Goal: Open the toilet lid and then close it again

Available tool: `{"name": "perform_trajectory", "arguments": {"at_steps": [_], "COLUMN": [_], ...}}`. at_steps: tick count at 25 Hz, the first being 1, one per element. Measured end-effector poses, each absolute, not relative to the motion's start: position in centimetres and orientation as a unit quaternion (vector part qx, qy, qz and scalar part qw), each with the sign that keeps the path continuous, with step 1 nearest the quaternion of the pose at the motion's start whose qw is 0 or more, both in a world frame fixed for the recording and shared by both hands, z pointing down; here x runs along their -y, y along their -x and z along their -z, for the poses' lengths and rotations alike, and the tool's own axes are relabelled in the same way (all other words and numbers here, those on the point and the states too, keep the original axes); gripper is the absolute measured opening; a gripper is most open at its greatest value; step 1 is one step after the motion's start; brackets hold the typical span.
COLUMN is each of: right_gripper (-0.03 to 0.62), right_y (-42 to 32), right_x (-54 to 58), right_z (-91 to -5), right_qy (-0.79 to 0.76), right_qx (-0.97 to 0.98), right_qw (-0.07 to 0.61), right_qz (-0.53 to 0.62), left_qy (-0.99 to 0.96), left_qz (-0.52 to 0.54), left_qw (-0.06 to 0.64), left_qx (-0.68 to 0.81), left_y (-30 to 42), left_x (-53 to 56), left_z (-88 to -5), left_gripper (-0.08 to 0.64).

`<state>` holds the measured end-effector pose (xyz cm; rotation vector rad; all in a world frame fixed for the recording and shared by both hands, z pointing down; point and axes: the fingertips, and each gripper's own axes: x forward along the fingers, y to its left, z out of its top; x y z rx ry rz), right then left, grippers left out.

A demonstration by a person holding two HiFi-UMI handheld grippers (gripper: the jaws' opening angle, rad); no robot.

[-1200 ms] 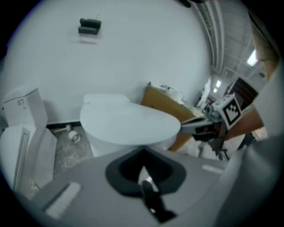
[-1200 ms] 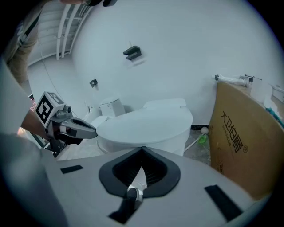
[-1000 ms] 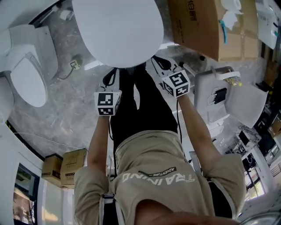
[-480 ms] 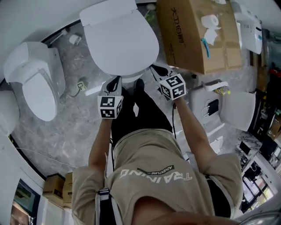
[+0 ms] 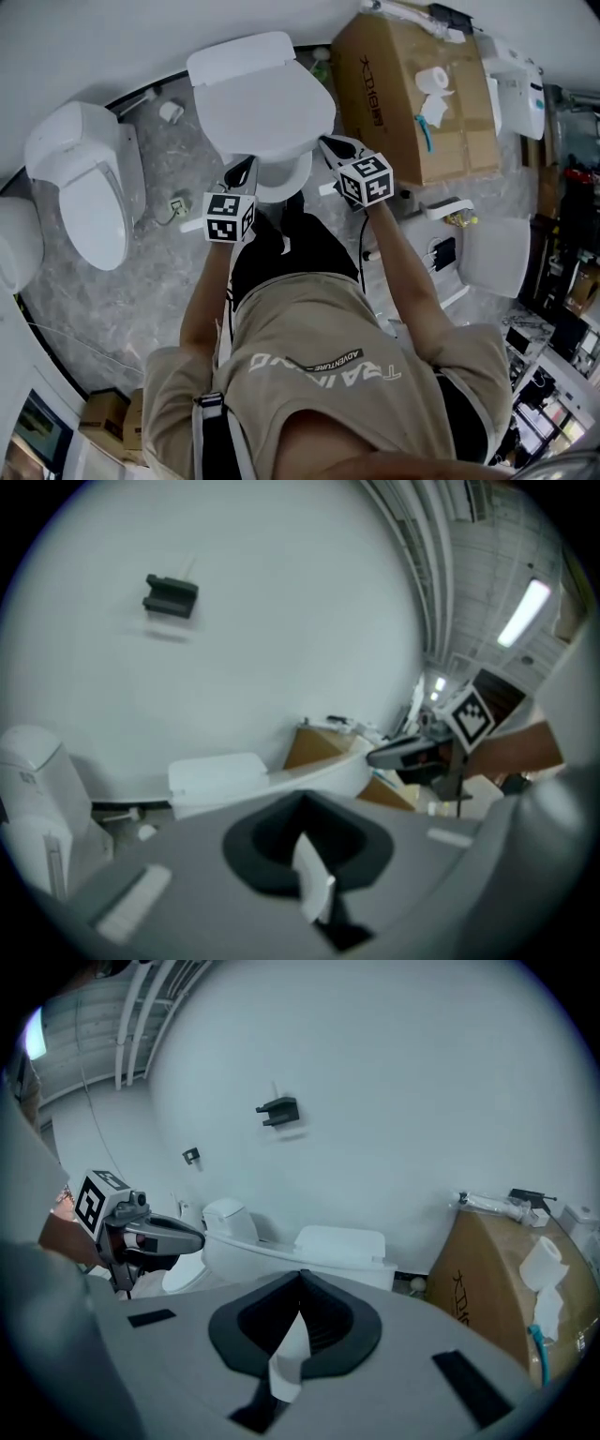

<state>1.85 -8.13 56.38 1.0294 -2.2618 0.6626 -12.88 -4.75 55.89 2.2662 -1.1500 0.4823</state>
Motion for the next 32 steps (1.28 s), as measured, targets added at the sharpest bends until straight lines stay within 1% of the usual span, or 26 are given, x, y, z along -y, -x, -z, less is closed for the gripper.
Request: {"name": "perform_trajectory", "arguments": {"at_steps": [7,13,18,23,28,32], "right_gripper": [0.014,0.014,0.014,0.014,0.014,0.014], "right_y": [-1.1,-0.2,0.4,1.1,1.9,2.5], "right_x": [11.0,13.6,16.5,18.8,21.0,22.9], "right_z": [-53.9,-52.1,-50.4,-49.2,-48.3,-47.5], "right_qy": [-0.354,-0.313,-0.300,-0.258,-0.267,-0.276], "right_qx": [0.861,0.876,0.882,0.894,0.897,0.899], "right_qw": [0.274,0.258,0.226,0.242,0.258,0.242], "right_qz": [-0.240,-0.259,-0.285,-0.275,-0.239,-0.239], "left_qy": [-0.834,-0.808,-0.787,-0.766,-0.748,-0.752], "left_qz": [-0.178,-0.204,-0.221,-0.227,-0.237,-0.227], "left_qw": [0.263,0.258,0.253,0.245,0.226,0.223], "left_qx": [0.452,0.489,0.518,0.550,0.577,0.578], "left_y": [13.6,14.4,15.1,15.7,16.3,17.0], "left_x": [7.6,10.2,13.1,15.4,17.7,19.6], "left_z": [-53.5,-51.6,-49.9,-48.8,-47.8,-47.0], "left_gripper": [0.006,0.006,0.006,0.006,0.005,0.005]}}
